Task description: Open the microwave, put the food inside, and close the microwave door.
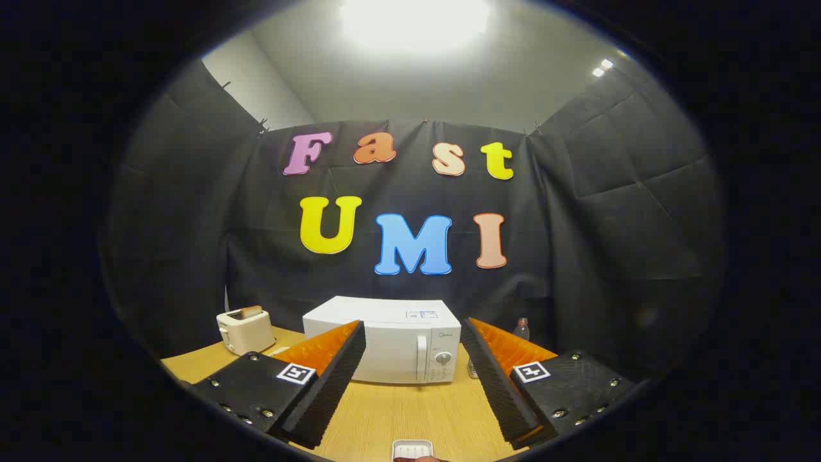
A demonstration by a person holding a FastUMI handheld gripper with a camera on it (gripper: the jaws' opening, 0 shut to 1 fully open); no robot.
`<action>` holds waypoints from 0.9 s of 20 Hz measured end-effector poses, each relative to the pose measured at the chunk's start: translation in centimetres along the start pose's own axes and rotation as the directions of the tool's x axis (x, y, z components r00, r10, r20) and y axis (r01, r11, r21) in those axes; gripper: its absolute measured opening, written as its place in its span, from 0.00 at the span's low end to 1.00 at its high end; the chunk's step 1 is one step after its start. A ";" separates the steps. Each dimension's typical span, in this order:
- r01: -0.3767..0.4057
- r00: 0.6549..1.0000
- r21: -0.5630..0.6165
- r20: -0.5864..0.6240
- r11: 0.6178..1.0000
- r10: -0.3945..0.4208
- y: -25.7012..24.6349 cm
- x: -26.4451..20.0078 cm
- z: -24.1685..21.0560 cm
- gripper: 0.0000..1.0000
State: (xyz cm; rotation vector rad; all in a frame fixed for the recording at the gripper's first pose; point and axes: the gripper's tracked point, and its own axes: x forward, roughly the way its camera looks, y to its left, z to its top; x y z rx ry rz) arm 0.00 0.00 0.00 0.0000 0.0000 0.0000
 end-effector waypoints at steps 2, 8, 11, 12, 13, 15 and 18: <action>-0.003 1.000 0.022 0.001 1.000 0.003 0.2 0.1 0.1 0.96; -0.009 1.000 0.043 -0.007 0.999 0.009 0.5 0.4 -0.1 0.96; -0.016 1.000 0.049 -0.019 0.999 0.016 1.0 0.5 -0.5 0.96; -0.018 1.000 0.048 -0.018 0.999 0.019 1.1 0.5 -0.4 0.96; -0.019 1.000 0.046 -0.016 0.999 0.020 1.2 0.5 -0.5 0.96; -0.021 1.000 0.043 -0.010 0.999 0.022 1.4 0.5 -0.3 0.96; -0.023 1.000 0.052 -0.004 0.998 0.024 1.5 0.7 -0.1 0.96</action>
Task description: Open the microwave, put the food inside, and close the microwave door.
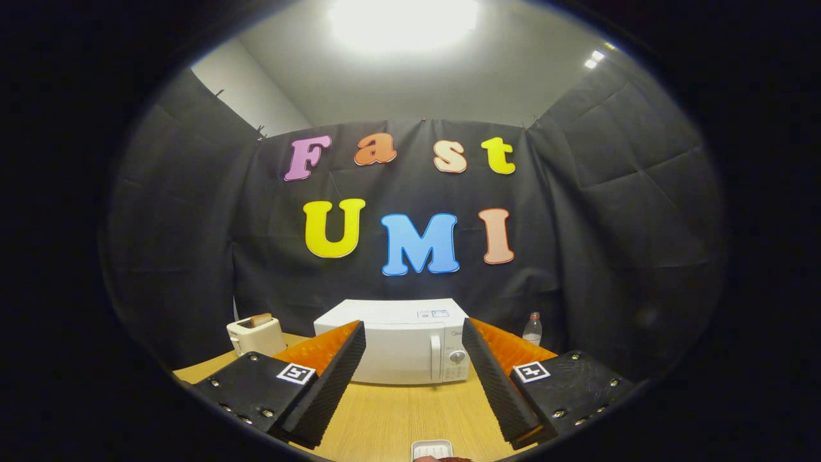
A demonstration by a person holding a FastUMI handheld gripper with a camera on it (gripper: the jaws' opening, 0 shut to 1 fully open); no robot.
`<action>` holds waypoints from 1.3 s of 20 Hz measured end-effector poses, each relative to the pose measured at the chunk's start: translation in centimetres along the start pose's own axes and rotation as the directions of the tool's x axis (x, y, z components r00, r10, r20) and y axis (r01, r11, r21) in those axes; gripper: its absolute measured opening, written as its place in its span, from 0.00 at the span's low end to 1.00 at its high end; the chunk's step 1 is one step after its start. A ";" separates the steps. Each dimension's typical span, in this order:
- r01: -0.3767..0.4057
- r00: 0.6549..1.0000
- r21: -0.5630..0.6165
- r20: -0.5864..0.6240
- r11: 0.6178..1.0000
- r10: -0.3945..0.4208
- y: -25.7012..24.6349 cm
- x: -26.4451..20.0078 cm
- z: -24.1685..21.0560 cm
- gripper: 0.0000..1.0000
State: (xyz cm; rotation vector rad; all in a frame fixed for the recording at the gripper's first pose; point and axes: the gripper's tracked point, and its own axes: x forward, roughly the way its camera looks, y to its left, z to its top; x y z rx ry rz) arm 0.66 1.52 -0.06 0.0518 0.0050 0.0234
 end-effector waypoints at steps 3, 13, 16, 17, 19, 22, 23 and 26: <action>-0.001 1.000 -0.004 -0.001 1.000 0.001 0.1 0.0 -0.1 0.97; 0.007 1.000 -0.016 -0.029 1.000 -0.007 -0.6 1.2 -1.8 0.96; 0.017 0.999 0.002 -0.047 1.000 -0.017 -1.6 2.7 -2.4 0.97; 0.021 0.999 0.002 -0.045 1.000 -0.021 -2.1 3.5 -2.4 0.97; 0.023 0.998 0.003 -0.052 1.000 -0.023 -2.9 5.2 -2.8 0.96; 0.031 0.997 0.018 -0.068 0.999 -0.030 -3.9 8.2 -3.7 0.97; 0.032 0.997 0.027 -0.077 0.999 -0.030 -4.2 9.3 -4.2 0.97; 0.020 0.992 0.038 -0.124 0.999 -0.015 -4.6 12.5 -6.3 0.97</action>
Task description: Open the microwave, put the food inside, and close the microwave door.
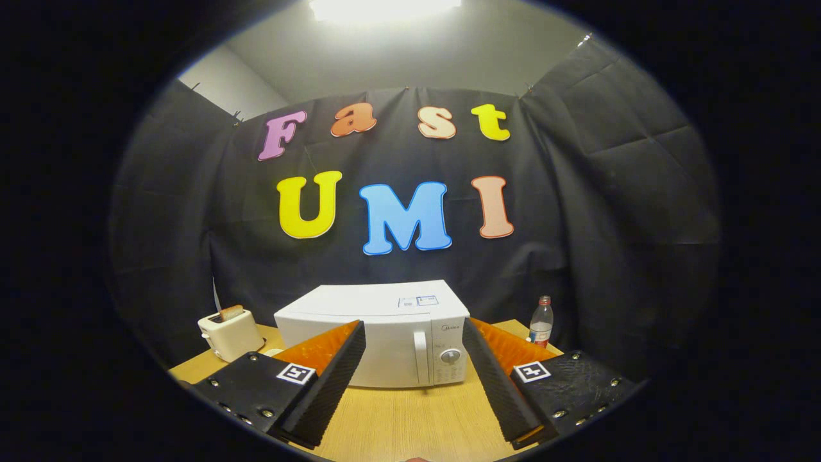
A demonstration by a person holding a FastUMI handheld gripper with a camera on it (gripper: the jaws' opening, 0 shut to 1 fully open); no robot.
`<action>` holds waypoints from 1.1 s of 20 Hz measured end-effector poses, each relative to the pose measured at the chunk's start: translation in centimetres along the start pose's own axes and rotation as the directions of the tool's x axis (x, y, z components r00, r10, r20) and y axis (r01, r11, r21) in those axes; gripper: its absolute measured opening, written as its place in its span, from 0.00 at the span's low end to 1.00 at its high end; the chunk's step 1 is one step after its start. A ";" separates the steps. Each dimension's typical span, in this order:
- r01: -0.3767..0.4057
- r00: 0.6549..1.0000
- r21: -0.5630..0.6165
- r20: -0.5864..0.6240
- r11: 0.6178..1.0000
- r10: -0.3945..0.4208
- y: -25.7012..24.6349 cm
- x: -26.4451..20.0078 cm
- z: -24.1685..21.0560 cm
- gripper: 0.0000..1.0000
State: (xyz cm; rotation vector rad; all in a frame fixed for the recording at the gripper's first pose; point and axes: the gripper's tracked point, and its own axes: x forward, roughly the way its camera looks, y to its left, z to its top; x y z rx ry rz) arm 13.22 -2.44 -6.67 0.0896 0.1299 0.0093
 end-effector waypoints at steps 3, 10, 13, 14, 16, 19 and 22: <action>-0.011 0.999 0.005 -0.044 1.000 0.011 -0.6 2.8 -1.6 0.97; -0.014 0.990 -0.009 -0.139 1.000 0.012 -2.0 9.4 -6.5 0.97; -0.020 0.985 -0.034 -0.174 0.999 0.013 -2.1 11.5 -8.8 0.97; -0.019 0.982 -0.039 -0.187 0.999 0.012 -2.1 12.2 -9.6 0.97; -0.018 0.979 -0.044 -0.202 0.999 0.009 -2.2 13.7 -10.7 0.97; -0.018 0.974 -0.027 -0.227 0.999 0.012 -2.4 15.6 -12.4 0.97; -0.008 0.960 0.008 -0.281 1.000 0.010 -2.6 17.2 -14.6 0.83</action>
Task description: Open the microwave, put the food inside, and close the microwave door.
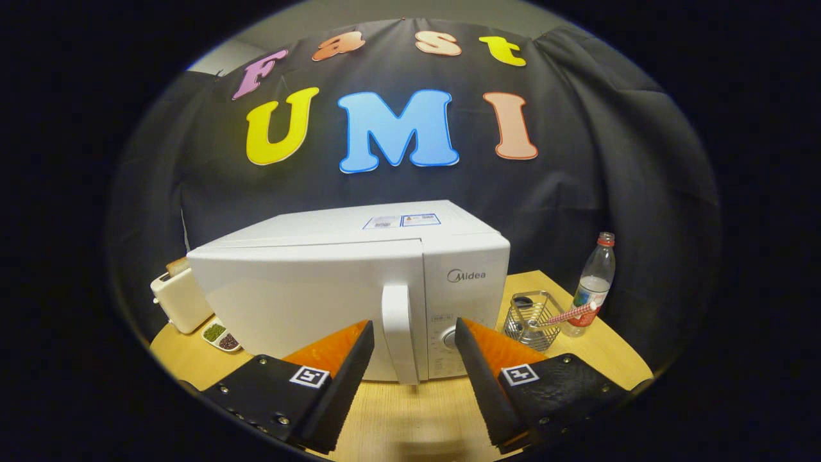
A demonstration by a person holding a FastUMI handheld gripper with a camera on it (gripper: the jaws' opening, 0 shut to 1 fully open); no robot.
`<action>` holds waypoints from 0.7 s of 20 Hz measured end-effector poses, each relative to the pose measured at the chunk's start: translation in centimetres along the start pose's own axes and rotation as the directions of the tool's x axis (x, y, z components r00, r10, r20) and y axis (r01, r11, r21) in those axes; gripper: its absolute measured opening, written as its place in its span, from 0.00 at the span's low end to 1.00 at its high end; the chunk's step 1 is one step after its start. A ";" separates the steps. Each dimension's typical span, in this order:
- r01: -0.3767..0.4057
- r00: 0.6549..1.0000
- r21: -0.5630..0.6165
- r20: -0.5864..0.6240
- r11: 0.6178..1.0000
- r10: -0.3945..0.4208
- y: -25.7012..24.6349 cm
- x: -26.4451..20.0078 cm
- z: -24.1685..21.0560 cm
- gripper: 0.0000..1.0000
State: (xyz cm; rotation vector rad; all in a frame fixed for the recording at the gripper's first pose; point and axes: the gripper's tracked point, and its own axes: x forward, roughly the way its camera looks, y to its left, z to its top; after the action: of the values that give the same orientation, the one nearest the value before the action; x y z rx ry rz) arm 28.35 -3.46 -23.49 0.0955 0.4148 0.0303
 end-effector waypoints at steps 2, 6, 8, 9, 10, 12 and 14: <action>-0.010 0.999 0.022 -0.033 1.000 0.011 0.3 0.9 -0.8 0.83; -0.016 0.998 0.040 -0.053 0.999 0.018 0.8 2.1 -1.6 0.65; -0.021 0.999 0.025 -0.043 0.999 0.022 1.2 2.0 -1.4 0.40; -0.006 0.999 -0.011 -0.033 1.000 0.006 1.4 2.4 -1.5 0.33; -0.016 0.999 -0.028 -0.034 0.999 0.015 1.7 2.4 -1.5 0.38; -0.008 0.999 -0.052 -0.034 0.999 0.006 1.3 3.4 -1.7 0.29; -0.010 0.999 -0.079 -0.031 0.997 0.007 1.4 2.3 -1.5 0.28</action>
State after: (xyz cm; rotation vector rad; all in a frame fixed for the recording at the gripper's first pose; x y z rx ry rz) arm 29.86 -1.84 -25.69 0.0190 0.4438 0.0565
